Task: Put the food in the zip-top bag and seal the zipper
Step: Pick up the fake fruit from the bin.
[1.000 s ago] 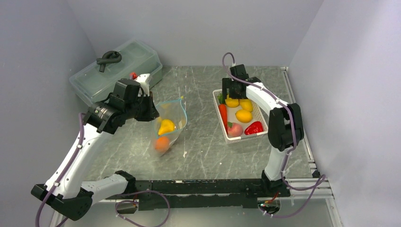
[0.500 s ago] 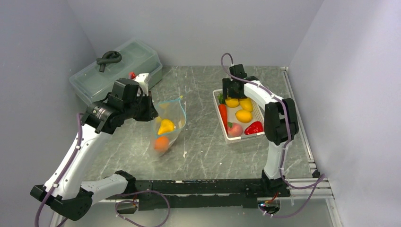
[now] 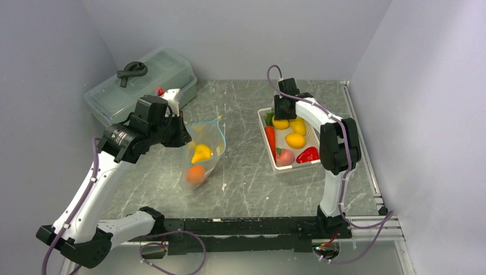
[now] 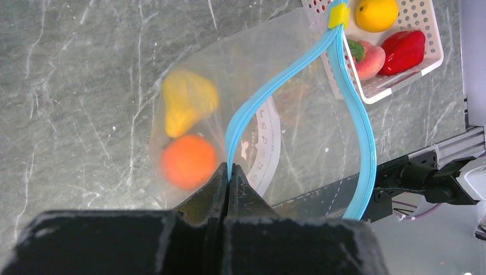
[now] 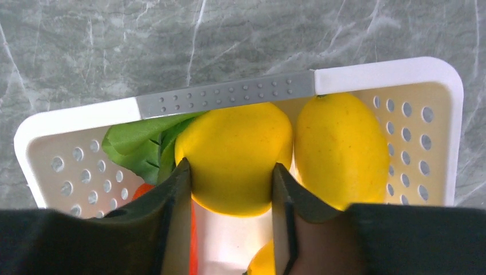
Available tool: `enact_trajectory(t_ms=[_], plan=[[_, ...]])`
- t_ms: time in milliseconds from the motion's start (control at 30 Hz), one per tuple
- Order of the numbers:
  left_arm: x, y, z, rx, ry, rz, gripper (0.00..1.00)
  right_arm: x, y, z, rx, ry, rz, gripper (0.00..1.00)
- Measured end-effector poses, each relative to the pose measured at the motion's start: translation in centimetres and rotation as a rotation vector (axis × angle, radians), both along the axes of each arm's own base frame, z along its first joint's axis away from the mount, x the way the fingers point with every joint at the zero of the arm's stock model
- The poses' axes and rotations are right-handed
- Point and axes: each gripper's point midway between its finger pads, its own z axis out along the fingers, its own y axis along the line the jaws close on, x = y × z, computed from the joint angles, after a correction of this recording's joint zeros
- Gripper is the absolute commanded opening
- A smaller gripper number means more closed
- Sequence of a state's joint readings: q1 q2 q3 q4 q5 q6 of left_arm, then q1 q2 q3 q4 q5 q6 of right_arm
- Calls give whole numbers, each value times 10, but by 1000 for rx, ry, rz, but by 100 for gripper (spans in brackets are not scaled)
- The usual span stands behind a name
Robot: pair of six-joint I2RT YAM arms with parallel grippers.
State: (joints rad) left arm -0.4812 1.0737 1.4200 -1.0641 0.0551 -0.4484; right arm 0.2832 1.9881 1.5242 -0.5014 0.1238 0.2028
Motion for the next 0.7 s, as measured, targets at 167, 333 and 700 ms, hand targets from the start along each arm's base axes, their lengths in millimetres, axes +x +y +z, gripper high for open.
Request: enact_trajectory(t_ms=[167, 333, 700], plan=[[-1, 1, 2, -5, -7, 1, 0, -1, -2, 0, -4, -3, 0, 12], [-3, 1, 5, -10, -16, 1, 0, -8, -3, 4, 2, -9, -1, 7], [-4, 0, 6, -19, -19, -8, 0, -30, -9, 63, 43, -115, -16, 5]])
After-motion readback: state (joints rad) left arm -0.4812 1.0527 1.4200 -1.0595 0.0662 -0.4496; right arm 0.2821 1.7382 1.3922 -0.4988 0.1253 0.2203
